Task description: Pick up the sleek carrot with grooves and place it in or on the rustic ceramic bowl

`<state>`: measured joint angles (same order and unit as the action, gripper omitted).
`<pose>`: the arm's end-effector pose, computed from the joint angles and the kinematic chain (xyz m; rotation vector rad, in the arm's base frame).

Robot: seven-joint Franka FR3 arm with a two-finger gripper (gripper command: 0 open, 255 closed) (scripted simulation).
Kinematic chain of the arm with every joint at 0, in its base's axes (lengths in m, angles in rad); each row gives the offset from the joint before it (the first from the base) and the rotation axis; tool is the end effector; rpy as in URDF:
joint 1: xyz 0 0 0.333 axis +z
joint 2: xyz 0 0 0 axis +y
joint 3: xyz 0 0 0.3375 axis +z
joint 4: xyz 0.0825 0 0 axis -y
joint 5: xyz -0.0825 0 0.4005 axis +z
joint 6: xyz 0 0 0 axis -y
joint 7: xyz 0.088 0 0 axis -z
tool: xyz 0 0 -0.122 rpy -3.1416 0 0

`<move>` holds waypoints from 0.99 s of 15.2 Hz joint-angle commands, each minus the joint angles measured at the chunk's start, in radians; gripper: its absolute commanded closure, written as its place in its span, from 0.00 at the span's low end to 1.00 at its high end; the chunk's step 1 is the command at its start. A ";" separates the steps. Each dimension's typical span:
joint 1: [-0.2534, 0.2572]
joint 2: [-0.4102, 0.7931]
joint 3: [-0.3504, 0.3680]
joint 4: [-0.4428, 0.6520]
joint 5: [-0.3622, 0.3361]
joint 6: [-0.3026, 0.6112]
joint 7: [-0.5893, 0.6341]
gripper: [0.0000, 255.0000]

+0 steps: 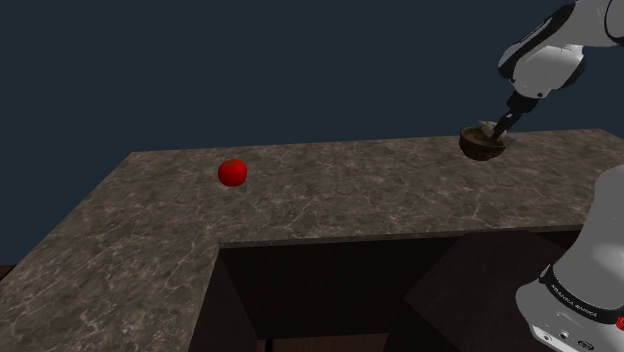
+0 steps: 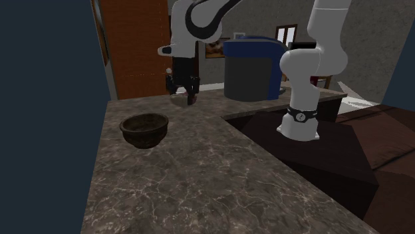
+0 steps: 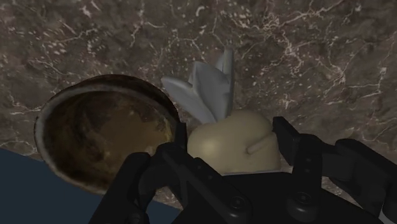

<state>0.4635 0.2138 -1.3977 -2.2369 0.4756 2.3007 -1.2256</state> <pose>0.3422 -0.4276 0.3506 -3.1123 0.0185 -0.2478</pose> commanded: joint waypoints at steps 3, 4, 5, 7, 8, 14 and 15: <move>-0.304 0.169 0.237 0.181 0.146 -0.104 -0.098 1.00; -0.362 0.212 0.274 0.233 0.175 -0.131 -0.115 1.00; -0.414 0.253 0.307 0.285 0.200 -0.157 -0.128 1.00; -0.511 0.330 0.362 0.394 0.241 -0.208 -0.143 1.00; -0.557 0.367 0.385 0.451 0.258 -0.232 -0.147 1.00; -0.683 0.485 0.458 0.603 0.314 -0.275 -0.158 1.00; -0.685 0.491 0.463 0.600 0.320 -0.267 -0.162 1.00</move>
<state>-0.2169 0.6977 -0.9408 -1.6358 0.7889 2.0264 -1.3822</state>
